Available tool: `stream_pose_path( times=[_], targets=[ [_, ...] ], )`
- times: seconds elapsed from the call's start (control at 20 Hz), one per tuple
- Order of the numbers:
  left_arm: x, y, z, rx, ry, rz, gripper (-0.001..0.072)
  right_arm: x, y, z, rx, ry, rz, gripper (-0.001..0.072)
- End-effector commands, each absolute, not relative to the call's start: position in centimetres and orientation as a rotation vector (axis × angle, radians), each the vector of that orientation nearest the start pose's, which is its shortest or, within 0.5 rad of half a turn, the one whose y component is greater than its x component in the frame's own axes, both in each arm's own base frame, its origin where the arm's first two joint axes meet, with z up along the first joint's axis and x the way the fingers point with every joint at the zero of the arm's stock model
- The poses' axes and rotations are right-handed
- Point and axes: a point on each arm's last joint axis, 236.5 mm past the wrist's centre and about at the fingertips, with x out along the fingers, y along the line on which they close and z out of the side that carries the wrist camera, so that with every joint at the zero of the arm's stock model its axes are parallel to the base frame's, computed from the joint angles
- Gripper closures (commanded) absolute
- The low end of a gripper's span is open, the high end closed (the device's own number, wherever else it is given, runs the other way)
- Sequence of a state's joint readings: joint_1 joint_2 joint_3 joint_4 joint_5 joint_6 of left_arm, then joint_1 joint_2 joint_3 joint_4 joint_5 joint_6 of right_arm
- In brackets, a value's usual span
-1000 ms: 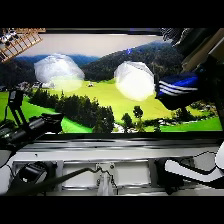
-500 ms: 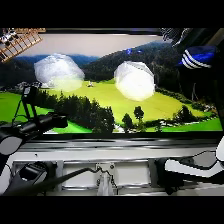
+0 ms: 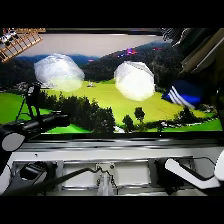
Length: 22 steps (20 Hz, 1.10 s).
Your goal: Fold the clothes and pants, and hang the long-sleeved shirts on hangers.
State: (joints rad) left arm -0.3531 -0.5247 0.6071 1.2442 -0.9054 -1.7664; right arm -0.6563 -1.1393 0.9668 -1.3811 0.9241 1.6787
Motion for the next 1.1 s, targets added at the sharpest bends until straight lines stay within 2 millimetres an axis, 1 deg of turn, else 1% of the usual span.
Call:
stream_pose_path(
  times=[0.0,0.05,0.1,0.2,0.25,0.3,0.35,0.4,0.45,0.5,0.55,0.6,0.65,0.7,0.75,0.8,0.85,0.9,0.95,1.0,1.05],
  targets=[
    [24.4,-15.8,7.7,-0.349,0.909,-0.417,0.0702,21.8,-19.9,-4.6,0.693,1.102,-0.733,0.07],
    [24.4,-15.8,7.7,-0.352,0.91,-0.419,0.0702,19.5,-19.6,-6.0,0.715,1.135,-0.757,0.0699],
    [24.3,-15.8,7.7,-0.353,0.911,-0.42,0.0702,17.9,-19.0,-7.1,0.723,1.175,-0.755,0.0699],
    [23.9,-16.2,7.7,-0.368,0.928,-0.431,0.0702,15.1,-17.0,-9.1,0.766,1.278,-0.738,0.0698],
    [23.8,-16.4,7.7,-0.376,0.935,-0.436,0.0702,14.1,-15.9,-9.5,0.788,1.332,-0.718,0.0566],
    [23.7,-16.5,7.7,-0.382,0.938,-0.439,0.0702,13.5,-15.0,-9.4,0.801,1.374,-0.697,0.033],
    [23.7,-16.5,7.7,-0.383,0.937,-0.443,0.0702,13.6,-14.4,-8.9,0.814,1.387,-0.676,0.0165],
    [23.7,-16.5,7.7,-0.381,0.937,-0.444,0.0702,14.2,-14.6,-7.8,0.824,1.372,-0.667,0.018],
    [23.7,-16.5,7.8,-0.356,0.929,-0.456,0.0702,15.0,-15.5,-6.1,0.809,1.34,-0.671,0.018],
    [23.7,-16.5,7.7,-0.324,0.922,-0.471,0.0702,16.2,-17.0,-3.8,0.796,1.274,-0.7,0.0183],
    [23.9,-16.6,7.8,-0.313,0.925,-0.476,0.0702,18.0,-19.4,-0.6,0.779,1.15,-0.75,0.0195],
    [24.2,-16.8,7.9,-0.311,0.936,-0.476,0.0702,20.7,-21.3,3.2,0.774,0.988,-0.76,0.0202],
    [24.8,-17.0,8.3,-0.306,0.944,-0.477,0.0702,24.7,-22.2,8.2,0.797,0.784,-0.698,0.0202],
    [25.7,-17.4,9.2,-0.277,0.94,-0.493,0.0702,28.7,-21.8,13.3,0.8,0.605,-0.584,0.0202],
    [27.0,-17.9,10.4,-0.239,0.925,-0.515,0.0702,32.7,-19.9,19.1,0.746,0.447,-0.416,0.0202],
    [28.8,-18.4,11.9,-0.194,0.908,-0.529,0.0702,35.5,-17.2,23.6,0.677,0.348,-0.27,0.0203],
    [30.7,-18.5,13.4,-0.144,0.894,-0.526,0.0702,37.7,-13.4,26.8,0.578,0.318,-0.123,0.0205],
    [32.9,-18.3,14.8,-0.082,0.886,-0.507,0.0702,39.0,-9.6,28.2,0.479,0.345,-0.002,0.0205],
    [35.0,-17.9,16.1,-0.021,0.884,-0.477,0.0702,40.0,-5.6,28.4,0.39,0.398,0.111,0.0205],
    [36.9,-17.3,17.2,0.033,0.88,-0.445,0.0702,40.5,-2.3,28.0,0.323,0.452,0.199,0.0205],
    [38.6,-16.7,18.3,0.08,0.868,-0.409,0.0702,40.9,0.7,26.9,0.259,0.512,0.269,0.0205]
  ],
)
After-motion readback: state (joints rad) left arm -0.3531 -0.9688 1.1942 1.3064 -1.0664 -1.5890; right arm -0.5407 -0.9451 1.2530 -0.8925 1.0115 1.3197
